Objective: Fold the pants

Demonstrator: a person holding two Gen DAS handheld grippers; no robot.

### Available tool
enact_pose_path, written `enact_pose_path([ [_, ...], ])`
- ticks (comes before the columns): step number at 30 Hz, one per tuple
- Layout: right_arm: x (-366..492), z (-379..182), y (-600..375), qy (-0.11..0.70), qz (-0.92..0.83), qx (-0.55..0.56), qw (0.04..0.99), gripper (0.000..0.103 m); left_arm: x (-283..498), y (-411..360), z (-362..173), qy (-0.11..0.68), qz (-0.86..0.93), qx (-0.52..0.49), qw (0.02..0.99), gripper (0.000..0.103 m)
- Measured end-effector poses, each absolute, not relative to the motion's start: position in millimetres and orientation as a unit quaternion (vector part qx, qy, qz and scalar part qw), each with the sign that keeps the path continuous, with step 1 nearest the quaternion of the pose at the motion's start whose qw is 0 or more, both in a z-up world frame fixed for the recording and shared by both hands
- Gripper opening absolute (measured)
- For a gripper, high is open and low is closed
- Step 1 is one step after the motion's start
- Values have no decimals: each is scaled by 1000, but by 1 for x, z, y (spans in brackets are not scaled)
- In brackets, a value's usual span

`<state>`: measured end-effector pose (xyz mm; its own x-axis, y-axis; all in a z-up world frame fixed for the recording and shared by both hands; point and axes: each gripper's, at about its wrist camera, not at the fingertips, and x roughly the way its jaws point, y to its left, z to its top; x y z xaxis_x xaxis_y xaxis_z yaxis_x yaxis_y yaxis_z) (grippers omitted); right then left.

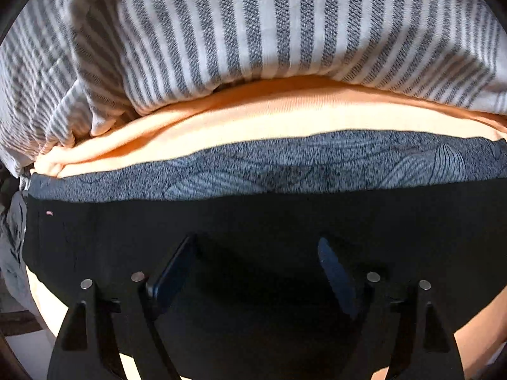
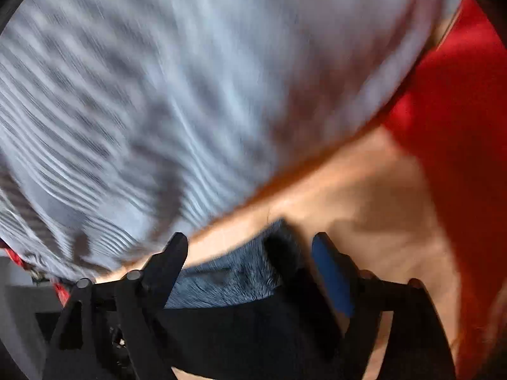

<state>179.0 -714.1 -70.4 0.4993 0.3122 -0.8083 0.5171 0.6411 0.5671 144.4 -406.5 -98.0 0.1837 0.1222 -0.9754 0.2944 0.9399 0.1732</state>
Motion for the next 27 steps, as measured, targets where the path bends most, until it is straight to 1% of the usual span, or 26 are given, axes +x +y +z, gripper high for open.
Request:
enact_pose_path([
  [1, 174, -63, -722, 489, -69, 427, 758, 84, 146, -410, -96, 636, -55, 167, 751, 82],
  [3, 160, -52, -725, 482, -69, 436, 757, 74, 147, -421, -82, 626, -62, 171, 758, 82],
  [5, 138, -44, -718, 492, -73, 423, 758, 50, 139, -434, -69, 622, -84, 159, 762, 82],
  [6, 128, -44, -711, 503, -79, 410, 757, 43, 137, -442, -65, 621, -94, 155, 762, 82],
  [7, 116, -46, -703, 511, -81, 402, 756, 32, 131, -450, -61, 621, -106, 151, 762, 82],
  [8, 107, -48, -697, 515, -82, 400, 754, 27, 125, -459, -59, 621, -120, 150, 760, 82],
  [10, 89, -56, -685, 524, -83, 397, 749, 27, 111, -482, -63, 623, -147, 158, 752, 82],
  [13, 86, -81, -670, 568, -79, 369, 732, 27, 110, -509, -76, 616, -157, 182, 750, 82],
  [14, 88, -89, -668, 575, -79, 360, 730, 25, 116, -522, -82, 611, -153, 186, 754, 82],
  [15, 92, -95, -668, 579, -81, 348, 733, 20, 122, -528, -88, 607, -145, 186, 759, 82],
  [16, 100, -100, -671, 578, -91, 335, 739, 10, 128, -529, -93, 609, -138, 179, 760, 85],
  [17, 104, -98, -675, 574, -102, 335, 740, 10, 134, -529, -94, 614, -130, 169, 760, 88],
  [18, 108, -93, -680, 565, -111, 343, 742, 10, 138, -528, -94, 616, -126, 158, 761, 90],
  [20, 118, -77, -689, 532, -105, 360, 759, 12, 141, -528, -93, 617, -131, 158, 760, 90],
  [22, 130, -71, -687, 528, -85, 354, 767, 13, 139, -529, -89, 618, -127, 167, 758, 90],
  [25, 152, -75, -685, 531, -71, 347, 770, 13, 140, -522, -76, 616, -130, 145, 763, 90],
  [27, 161, -83, -686, 530, -62, 354, 768, 20, 143, -522, -72, 613, -131, 134, 768, 90],
])
